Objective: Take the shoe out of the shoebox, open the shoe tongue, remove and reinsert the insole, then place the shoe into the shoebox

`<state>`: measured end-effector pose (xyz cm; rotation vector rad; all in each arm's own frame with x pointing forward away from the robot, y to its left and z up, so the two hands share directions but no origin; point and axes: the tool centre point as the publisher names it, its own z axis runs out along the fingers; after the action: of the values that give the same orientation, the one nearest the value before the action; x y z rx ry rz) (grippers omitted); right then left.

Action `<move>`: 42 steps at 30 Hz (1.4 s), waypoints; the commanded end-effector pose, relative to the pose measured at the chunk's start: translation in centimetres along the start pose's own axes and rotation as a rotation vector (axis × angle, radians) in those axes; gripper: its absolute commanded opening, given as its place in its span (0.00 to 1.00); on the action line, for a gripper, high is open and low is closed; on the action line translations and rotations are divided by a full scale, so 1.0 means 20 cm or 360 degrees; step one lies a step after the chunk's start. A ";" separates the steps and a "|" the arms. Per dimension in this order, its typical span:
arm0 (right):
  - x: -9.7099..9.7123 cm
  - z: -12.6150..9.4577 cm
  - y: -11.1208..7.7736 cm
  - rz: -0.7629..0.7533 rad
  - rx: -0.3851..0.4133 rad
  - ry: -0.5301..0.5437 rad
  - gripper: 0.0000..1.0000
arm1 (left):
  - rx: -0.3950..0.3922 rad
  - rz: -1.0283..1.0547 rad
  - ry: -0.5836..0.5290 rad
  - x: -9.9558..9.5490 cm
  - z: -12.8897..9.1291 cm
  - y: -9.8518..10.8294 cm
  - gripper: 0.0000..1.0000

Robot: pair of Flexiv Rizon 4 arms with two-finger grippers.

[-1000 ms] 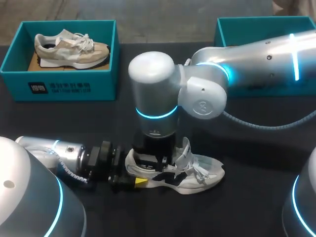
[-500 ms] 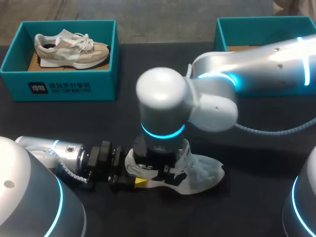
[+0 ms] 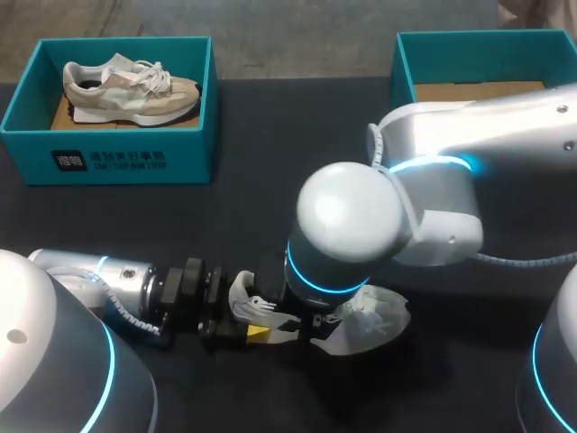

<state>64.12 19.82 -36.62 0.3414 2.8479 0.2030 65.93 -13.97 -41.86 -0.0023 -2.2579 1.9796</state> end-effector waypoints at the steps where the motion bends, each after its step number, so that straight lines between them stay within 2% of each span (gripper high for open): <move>1: 0.01 0.03 -0.02 0.0021 -0.0156 -0.0014 0.00 | -0.0002 -0.0002 0.0000 -0.02 0.01 0.00 0.00; 10: 0.00 0.00 -0.07 0.0051 -0.0349 -0.0091 0.00 | -0.0002 -0.0002 0.0000 -0.02 0.01 0.00 0.00; 14: 0.00 -0.04 -0.07 0.0024 -0.0443 -0.0144 0.00 | -0.0002 -0.0002 0.0000 -0.02 0.01 0.00 0.00; 16: 0.00 -0.05 -0.07 0.0023 -0.0441 -0.0150 0.00 | -0.0002 -0.0002 0.0000 -0.02 0.01 0.00 0.00; 18: 0.00 -0.06 -0.07 0.0003 -0.0507 -0.0177 0.00 | -0.0002 -0.0002 0.0000 -0.02 0.01 0.00 0.00; 30: -0.02 -0.08 -0.07 -0.0033 -0.0572 -0.0190 0.00 | -0.0002 -0.0002 0.0000 -0.02 0.01 0.00 0.00; 35: -0.04 -0.06 -0.10 -0.0032 -0.0682 -0.0193 0.00 | -0.0002 -0.0002 0.0000 -0.02 0.01 0.00 0.00; 40: -0.05 -0.04 -0.11 -0.0019 -0.0709 -0.0182 0.00 | -0.0002 -0.0002 0.0000 -0.02 0.01 0.00 0.00; 42: -0.06 -0.05 -0.11 -0.0031 -0.0772 -0.0199 0.00 | -0.0002 -0.0002 0.0000 -0.02 0.01 0.00 0.00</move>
<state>64.57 18.29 -35.56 0.2404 2.6129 0.6896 66.13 -14.21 -41.69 -0.0018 -2.2574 1.9797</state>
